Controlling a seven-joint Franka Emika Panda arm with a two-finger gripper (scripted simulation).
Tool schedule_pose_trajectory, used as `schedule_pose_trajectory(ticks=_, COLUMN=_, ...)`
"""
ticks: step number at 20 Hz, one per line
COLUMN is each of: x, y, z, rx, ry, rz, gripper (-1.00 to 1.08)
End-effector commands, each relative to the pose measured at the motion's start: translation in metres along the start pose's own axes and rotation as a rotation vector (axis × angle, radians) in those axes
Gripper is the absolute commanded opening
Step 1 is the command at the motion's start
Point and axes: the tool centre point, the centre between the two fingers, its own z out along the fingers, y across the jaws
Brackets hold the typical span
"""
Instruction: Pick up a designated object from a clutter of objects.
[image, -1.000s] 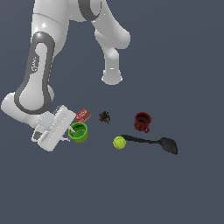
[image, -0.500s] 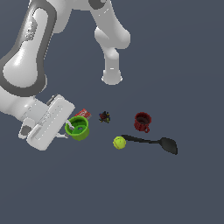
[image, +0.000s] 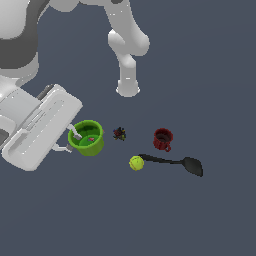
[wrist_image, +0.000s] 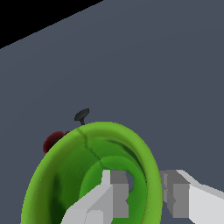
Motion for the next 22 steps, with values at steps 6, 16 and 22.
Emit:
schedule_pose_trajectory(ticks=6, x=0.067, y=-0.008, z=-0.035, rx=-0.002, ry=0.001, rz=0.001, gripper=-1.00)
schedule_pose_trajectory(ticks=16, x=0.105, y=-0.010, z=-0.055, rx=-0.003, ry=0.003, rz=0.001, gripper=-1.00)
schedule_pose_trajectory(ticks=22, x=0.111, y=-0.010, z=-0.058, rx=-0.002, ry=0.003, rz=0.001, gripper=-1.00)
